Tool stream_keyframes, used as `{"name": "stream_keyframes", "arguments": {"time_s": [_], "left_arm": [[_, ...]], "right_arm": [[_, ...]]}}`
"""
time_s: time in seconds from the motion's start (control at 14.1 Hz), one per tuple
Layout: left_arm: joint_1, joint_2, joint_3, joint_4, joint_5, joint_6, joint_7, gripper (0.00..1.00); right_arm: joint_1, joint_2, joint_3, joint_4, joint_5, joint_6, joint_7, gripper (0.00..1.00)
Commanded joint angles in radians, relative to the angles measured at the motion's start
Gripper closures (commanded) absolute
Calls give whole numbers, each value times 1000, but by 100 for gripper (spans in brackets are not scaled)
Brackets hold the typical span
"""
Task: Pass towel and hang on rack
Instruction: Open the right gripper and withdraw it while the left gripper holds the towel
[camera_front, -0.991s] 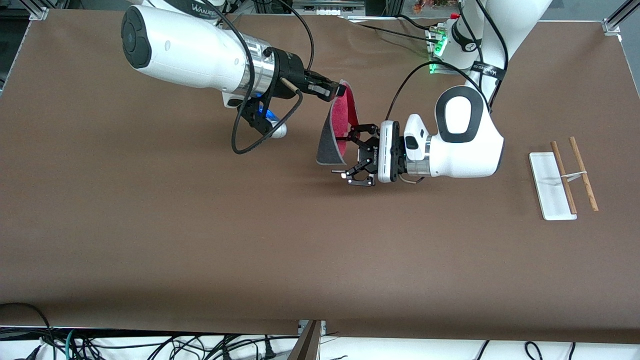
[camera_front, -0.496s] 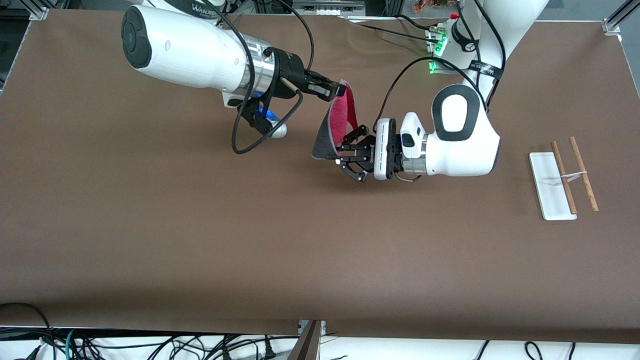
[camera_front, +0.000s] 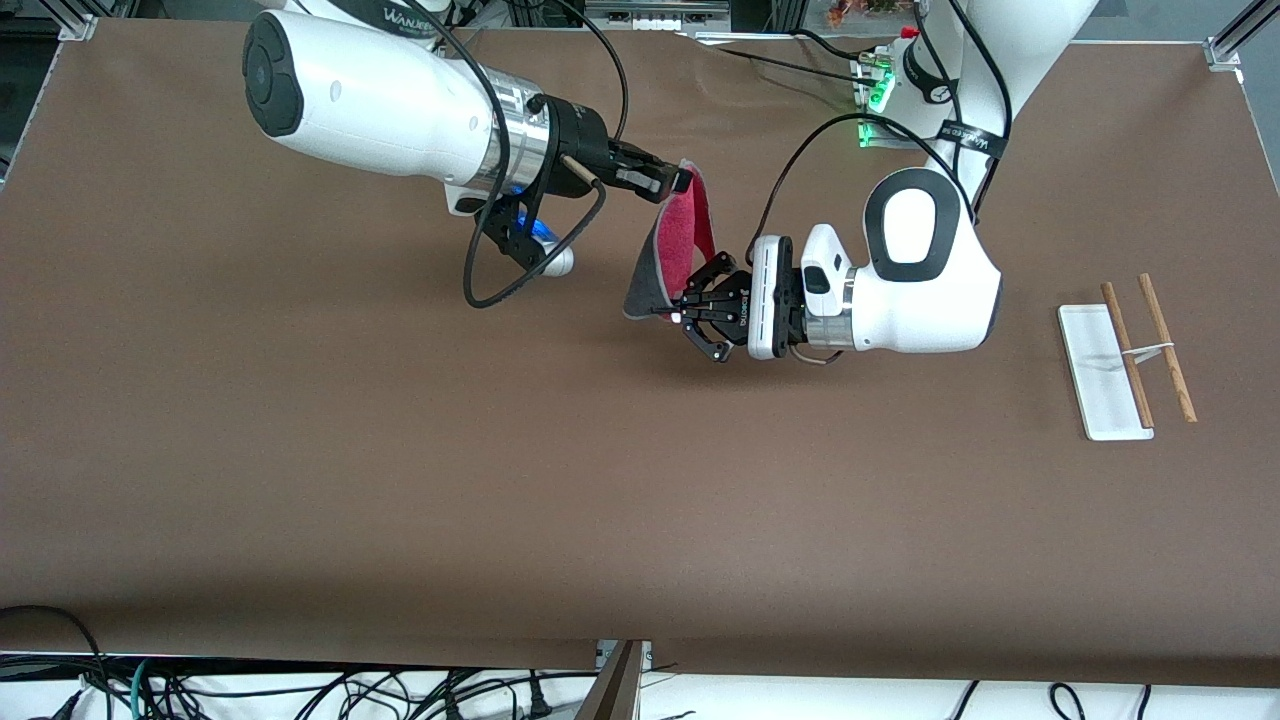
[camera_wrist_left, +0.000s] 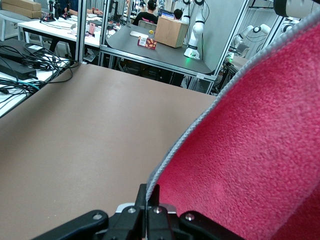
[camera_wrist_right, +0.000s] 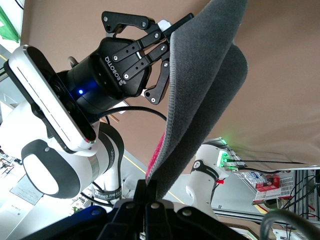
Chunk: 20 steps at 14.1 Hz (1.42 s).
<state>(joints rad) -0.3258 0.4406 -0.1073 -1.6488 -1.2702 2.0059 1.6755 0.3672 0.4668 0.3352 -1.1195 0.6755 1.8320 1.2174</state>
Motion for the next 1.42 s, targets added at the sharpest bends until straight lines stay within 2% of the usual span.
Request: {"name": "stream_keyframes", "arguments": {"time_s": [0.0,0.07,0.21,0.57,0.78,0.99,1.06,1.2,1.35], "left_arm": [[-2,4,3,18,-21,4,18,100],[-2,3,3,18,-18,4,18,100],[-1,3,3,18,-18,1,24,100],[7,-3,11,20,-5,-7,17,100],[25,-22,17,55,136,-30,-22,100],[66,-20,17,98,314,-94,-60,100],[76,-20,17,101,349,-111,-62,100],[117,-20,17,104,412,-153,-63,100],[140,-20,15,115,530,-162,-62,100]], "right_arm": [[0,18,2,30,-13,0,17,73],[-5,18,1,32,-13,-3,17,41],[-11,16,-10,32,-14,-14,17,0],[-13,4,-71,33,-22,-48,4,0],[-30,0,-91,33,-144,-115,-65,0],[-66,-14,-105,29,-263,-230,-267,0],[-77,-17,-132,27,-270,-284,-350,0],[-79,-42,-229,18,-299,-364,-517,0],[-79,-95,-293,-52,-367,-385,-696,0]]}}
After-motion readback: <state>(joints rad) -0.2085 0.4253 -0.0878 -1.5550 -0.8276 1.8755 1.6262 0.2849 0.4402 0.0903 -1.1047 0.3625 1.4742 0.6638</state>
